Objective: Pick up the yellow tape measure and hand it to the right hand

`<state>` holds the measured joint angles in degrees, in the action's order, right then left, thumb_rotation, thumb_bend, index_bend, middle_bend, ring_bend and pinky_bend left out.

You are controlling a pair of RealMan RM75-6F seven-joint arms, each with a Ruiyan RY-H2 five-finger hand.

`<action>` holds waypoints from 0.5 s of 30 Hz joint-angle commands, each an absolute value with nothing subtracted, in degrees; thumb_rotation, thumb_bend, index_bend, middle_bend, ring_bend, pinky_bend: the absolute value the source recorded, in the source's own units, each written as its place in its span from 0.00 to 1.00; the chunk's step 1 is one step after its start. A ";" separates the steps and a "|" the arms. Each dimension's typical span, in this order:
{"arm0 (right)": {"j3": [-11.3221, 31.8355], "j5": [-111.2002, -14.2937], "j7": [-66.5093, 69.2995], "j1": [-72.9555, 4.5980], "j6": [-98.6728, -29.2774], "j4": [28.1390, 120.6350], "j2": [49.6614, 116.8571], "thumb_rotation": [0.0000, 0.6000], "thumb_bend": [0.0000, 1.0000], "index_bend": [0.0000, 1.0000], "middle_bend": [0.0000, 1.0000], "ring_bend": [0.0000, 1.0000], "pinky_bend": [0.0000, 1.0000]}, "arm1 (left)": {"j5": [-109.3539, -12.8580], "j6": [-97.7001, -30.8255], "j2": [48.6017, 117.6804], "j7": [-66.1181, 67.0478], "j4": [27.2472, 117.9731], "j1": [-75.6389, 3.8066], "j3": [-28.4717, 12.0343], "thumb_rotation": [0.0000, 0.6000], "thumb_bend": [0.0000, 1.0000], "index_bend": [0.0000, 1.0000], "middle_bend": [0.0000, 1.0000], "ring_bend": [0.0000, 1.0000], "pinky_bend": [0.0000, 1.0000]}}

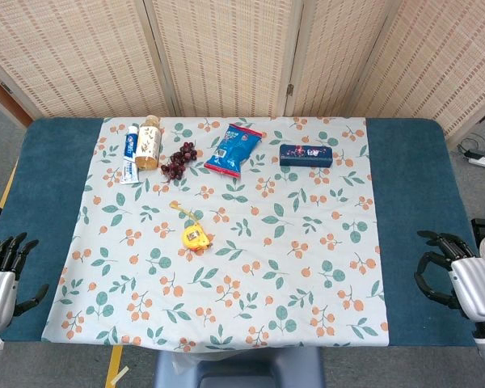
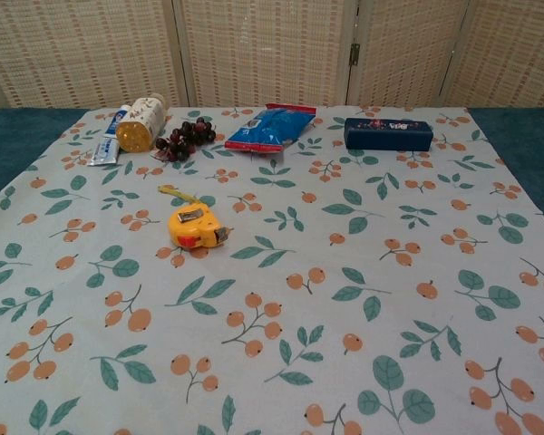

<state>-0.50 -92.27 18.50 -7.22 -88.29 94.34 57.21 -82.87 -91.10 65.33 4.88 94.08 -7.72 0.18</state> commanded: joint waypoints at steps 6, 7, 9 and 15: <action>-0.26 -91.86 18.02 -7.21 -86.87 94.61 57.46 1.00 0.43 0.35 0.23 0.27 0.16 | -82.62 -89.24 65.22 5.08 94.20 -7.47 -0.46 1.00 0.32 0.19 0.11 0.08 0.00; -0.18 -91.88 17.94 -7.22 -86.84 94.72 57.44 1.00 0.43 0.35 0.23 0.27 0.16 | -82.72 -89.18 65.23 4.98 94.16 -7.45 -0.55 1.00 0.32 0.19 0.11 0.08 0.00; 0.01 -91.92 17.80 -7.19 -86.88 94.95 57.35 1.00 0.43 0.35 0.23 0.27 0.16 | -83.00 -88.90 65.25 4.76 94.08 -7.49 -0.75 1.00 0.32 0.19 0.11 0.08 0.00; 0.52 -91.96 18.12 -7.25 -86.73 95.40 57.00 1.00 0.43 0.35 0.23 0.27 0.16 | -85.34 -86.23 64.78 4.05 93.92 -9.88 -1.83 1.00 0.32 0.25 0.17 0.11 0.00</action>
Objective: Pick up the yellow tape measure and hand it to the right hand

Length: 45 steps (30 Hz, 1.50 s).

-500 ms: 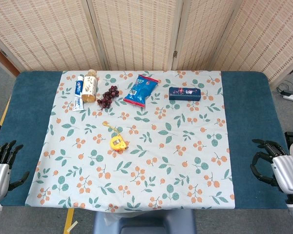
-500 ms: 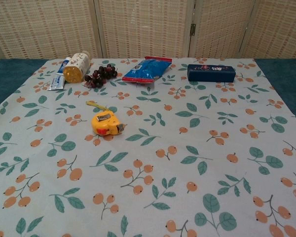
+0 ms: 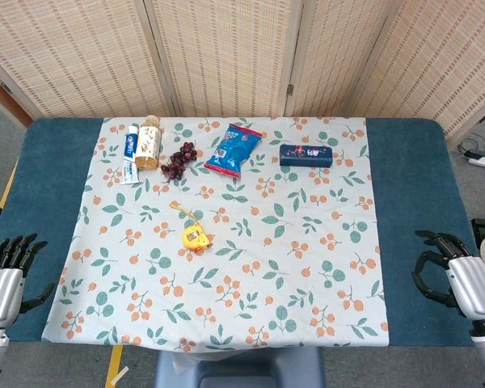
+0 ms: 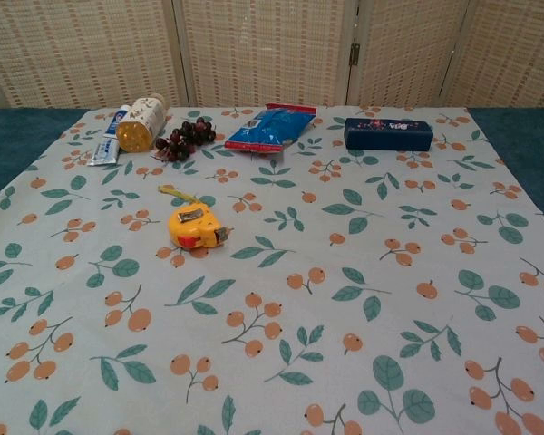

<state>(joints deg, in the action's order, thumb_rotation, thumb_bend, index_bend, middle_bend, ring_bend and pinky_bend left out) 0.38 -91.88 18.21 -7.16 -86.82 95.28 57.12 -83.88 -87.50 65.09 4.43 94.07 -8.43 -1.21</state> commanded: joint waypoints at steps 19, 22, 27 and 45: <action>1.74 -92.43 15.78 -8.49 -85.04 98.10 55.90 1.00 0.43 0.35 0.23 0.27 0.16 | -85.94 -53.24 69.26 -9.48 84.69 -35.11 -8.18 1.00 0.54 0.23 0.20 0.09 0.00; 1.90 -92.10 15.40 -8.57 -84.73 98.35 55.88 1.00 0.43 0.35 0.23 0.27 0.16 | -86.29 -48.74 71.06 -12.04 82.97 -38.75 -8.19 1.00 0.62 0.22 0.20 0.07 0.00; 2.09 -91.61 14.96 -8.77 -84.05 98.55 55.99 1.00 0.43 0.34 0.23 0.27 0.16 | -86.99 -41.29 73.75 -15.84 79.95 -44.41 -7.38 1.00 0.78 0.22 0.20 0.06 0.00; 2.10 -90.95 15.39 -8.19 -83.90 98.03 56.28 1.00 0.43 0.33 0.23 0.27 0.16 | -83.50 -33.02 83.62 -14.03 72.83 -53.75 -7.03 1.00 0.93 0.24 0.21 0.04 0.00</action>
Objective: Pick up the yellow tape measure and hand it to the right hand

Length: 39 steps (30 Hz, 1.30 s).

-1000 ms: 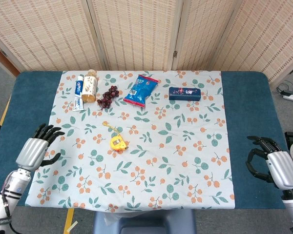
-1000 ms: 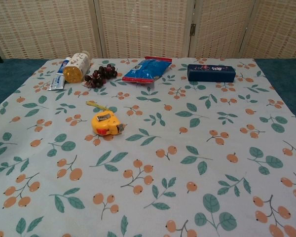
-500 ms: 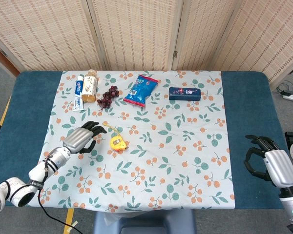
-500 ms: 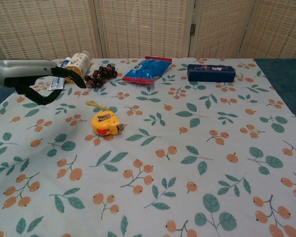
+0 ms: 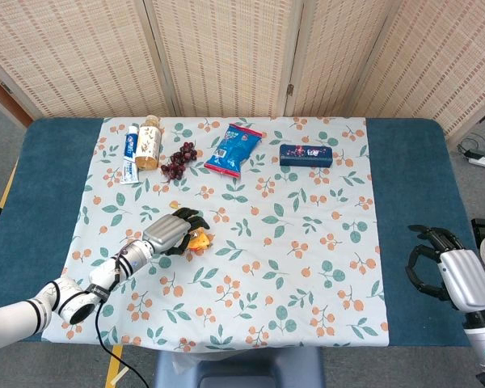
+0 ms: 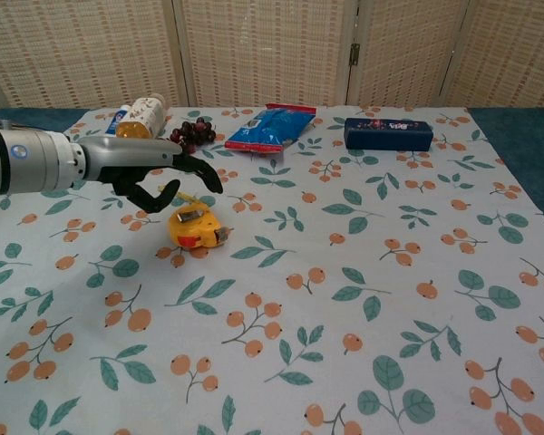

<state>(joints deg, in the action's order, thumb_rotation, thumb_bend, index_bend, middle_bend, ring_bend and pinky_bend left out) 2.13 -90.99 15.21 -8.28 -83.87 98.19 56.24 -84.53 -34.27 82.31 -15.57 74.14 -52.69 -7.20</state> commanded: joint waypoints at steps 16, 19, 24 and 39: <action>2.21 -91.12 16.50 -7.43 -84.91 96.72 56.81 1.00 0.43 0.33 0.23 0.27 0.16 | -73.62 -29.87 85.75 -5.45 69.45 -54.52 -6.28 1.00 0.93 0.30 0.31 0.10 0.00; 2.22 -91.25 16.52 -7.51 -84.79 96.54 56.95 1.00 0.43 0.33 0.23 0.26 0.16 | -72.22 -29.90 84.38 -4.84 70.87 -53.89 -5.90 1.00 0.93 0.32 0.33 0.12 0.00; 2.27 -91.39 16.66 -7.58 -84.76 96.36 57.07 1.00 0.43 0.33 0.23 0.26 0.16 | -70.94 -31.76 82.79 -4.04 73.19 -52.59 -5.68 1.00 0.93 0.26 0.32 0.12 0.00; 2.24 -91.60 16.93 -7.09 -85.44 96.26 57.01 1.00 0.43 0.33 0.23 0.26 0.16 | -67.11 -39.39 85.57 8.63 77.39 -50.31 -4.11 1.00 0.24 0.09 0.10 0.01 0.00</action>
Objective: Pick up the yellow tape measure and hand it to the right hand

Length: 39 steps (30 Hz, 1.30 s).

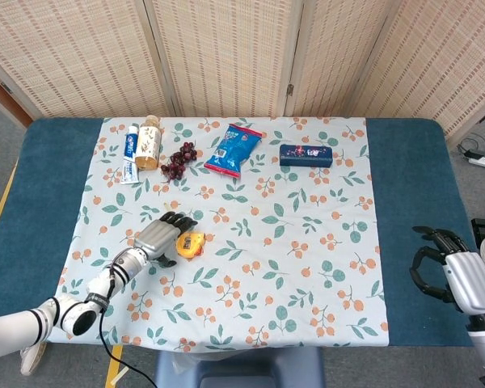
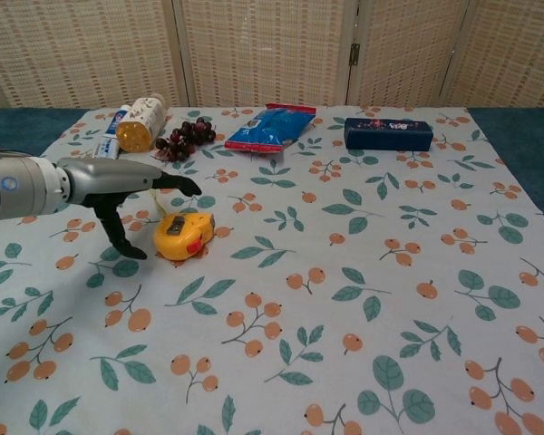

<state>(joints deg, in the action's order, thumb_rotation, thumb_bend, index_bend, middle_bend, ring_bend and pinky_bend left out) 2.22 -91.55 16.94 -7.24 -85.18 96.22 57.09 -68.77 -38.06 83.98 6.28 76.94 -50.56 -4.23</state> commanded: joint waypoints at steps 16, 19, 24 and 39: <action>2.38 -91.13 17.57 -6.46 -85.98 95.85 57.10 1.00 0.43 0.33 0.23 0.26 0.16 | -59.19 -43.97 91.92 19.19 71.39 -50.60 -6.23 1.00 0.24 0.17 0.15 0.08 0.00; 2.37 -91.22 17.64 -6.54 -85.82 95.66 57.24 1.00 0.43 0.33 0.23 0.26 0.16 | -58.32 -43.61 92.55 18.69 70.15 -50.82 -7.05 1.00 0.24 0.18 0.15 0.09 0.00; 2.46 -91.03 17.90 -6.24 -86.23 95.51 57.22 1.00 0.43 0.33 0.23 0.26 0.16 | -56.88 -42.51 93.86 18.53 67.52 -51.78 -8.35 1.00 0.24 0.18 0.16 0.09 0.00; 2.46 -91.12 18.49 -6.09 -86.16 94.91 57.41 1.00 0.43 0.33 0.23 0.26 0.16 | -55.40 -44.13 92.05 24.19 73.23 -51.44 -6.41 1.00 0.24 0.24 0.20 0.12 0.00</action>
<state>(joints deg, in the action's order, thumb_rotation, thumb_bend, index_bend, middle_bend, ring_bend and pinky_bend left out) 2.46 -91.12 18.49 -6.09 -86.16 94.91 57.40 -55.89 -43.65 92.05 23.56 72.65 -51.52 -6.60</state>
